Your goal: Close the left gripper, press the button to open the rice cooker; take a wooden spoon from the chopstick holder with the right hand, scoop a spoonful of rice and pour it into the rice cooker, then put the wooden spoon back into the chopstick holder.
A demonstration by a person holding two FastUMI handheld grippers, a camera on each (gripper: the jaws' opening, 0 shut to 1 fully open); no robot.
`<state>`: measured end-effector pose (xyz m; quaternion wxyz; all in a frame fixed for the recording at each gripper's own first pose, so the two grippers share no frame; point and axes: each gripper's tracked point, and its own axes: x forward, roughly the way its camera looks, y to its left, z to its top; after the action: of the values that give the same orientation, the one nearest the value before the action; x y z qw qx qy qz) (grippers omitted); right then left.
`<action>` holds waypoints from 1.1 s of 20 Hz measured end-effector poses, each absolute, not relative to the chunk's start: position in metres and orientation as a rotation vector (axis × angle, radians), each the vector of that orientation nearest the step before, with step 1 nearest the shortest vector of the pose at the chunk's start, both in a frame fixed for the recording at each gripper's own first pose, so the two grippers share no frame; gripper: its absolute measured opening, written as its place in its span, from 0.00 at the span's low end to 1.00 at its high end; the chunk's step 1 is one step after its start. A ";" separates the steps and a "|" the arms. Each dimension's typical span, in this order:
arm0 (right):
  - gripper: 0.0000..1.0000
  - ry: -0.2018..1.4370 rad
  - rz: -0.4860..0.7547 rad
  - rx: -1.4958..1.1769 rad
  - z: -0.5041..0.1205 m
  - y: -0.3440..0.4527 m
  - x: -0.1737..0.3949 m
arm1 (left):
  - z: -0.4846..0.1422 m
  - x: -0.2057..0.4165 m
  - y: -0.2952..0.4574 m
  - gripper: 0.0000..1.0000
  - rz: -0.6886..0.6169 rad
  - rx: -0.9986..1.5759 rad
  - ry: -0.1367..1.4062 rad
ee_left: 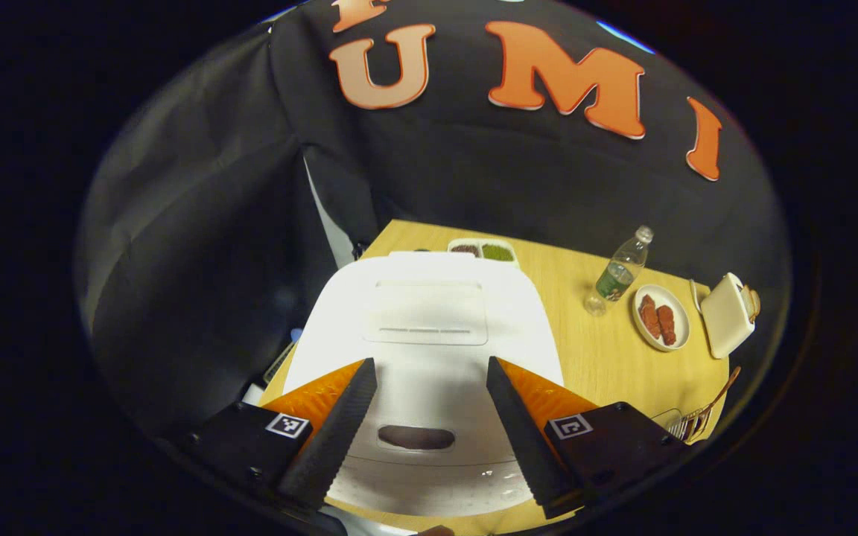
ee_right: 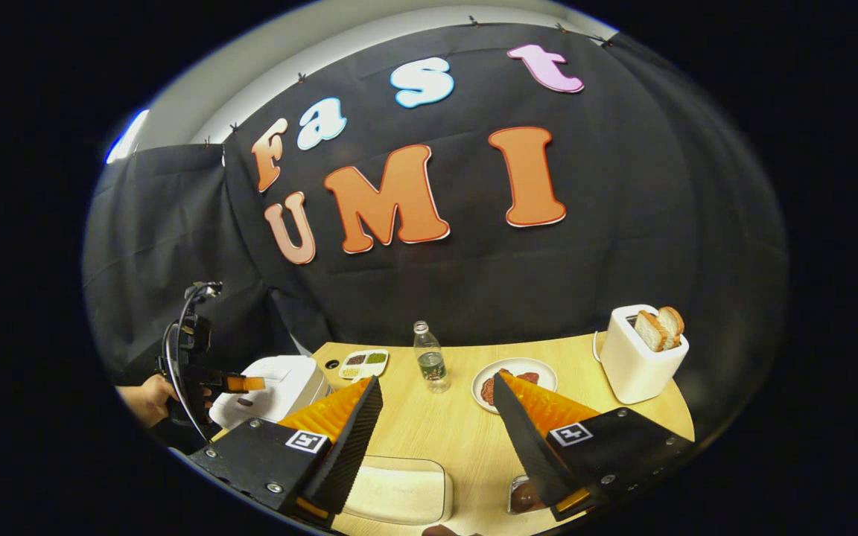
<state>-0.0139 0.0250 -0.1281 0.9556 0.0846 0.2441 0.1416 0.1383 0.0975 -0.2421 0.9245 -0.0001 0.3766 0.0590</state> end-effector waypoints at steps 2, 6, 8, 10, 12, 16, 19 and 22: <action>0.93 0.472 0.316 0.155 -0.118 0.036 -0.009 | -0.202 0.143 0.113 1.00 0.139 0.066 0.642; 0.93 0.439 0.356 0.143 -0.105 0.052 -0.004 | -0.134 0.140 0.101 1.00 0.155 0.051 0.476; 0.93 0.431 0.359 0.137 -0.103 0.053 -0.003 | -0.114 0.139 0.095 1.00 0.159 0.037 0.417; 0.93 0.418 0.355 0.139 -0.098 0.053 -0.003 | -0.080 0.127 0.080 1.00 0.129 0.049 0.331; 0.93 0.386 0.335 0.130 -0.088 0.049 0.001 | -0.051 0.118 0.048 1.00 0.077 0.072 0.216; 0.93 0.246 0.289 0.075 -0.060 0.044 0.015 | 0.009 0.098 -0.001 1.00 -0.004 0.089 0.014; 0.93 0.164 0.250 0.046 -0.038 0.041 0.015 | 0.034 0.081 -0.021 1.00 -0.055 0.065 -0.064; 0.93 0.100 0.244 0.029 -0.021 0.044 0.010 | 0.036 0.071 -0.030 1.00 -0.075 0.058 -0.081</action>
<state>0.0097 0.0445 -0.0212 0.9912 0.0147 0.0500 0.1219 0.0713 -0.0298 0.0358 0.9981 0.0288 -0.0404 -0.0374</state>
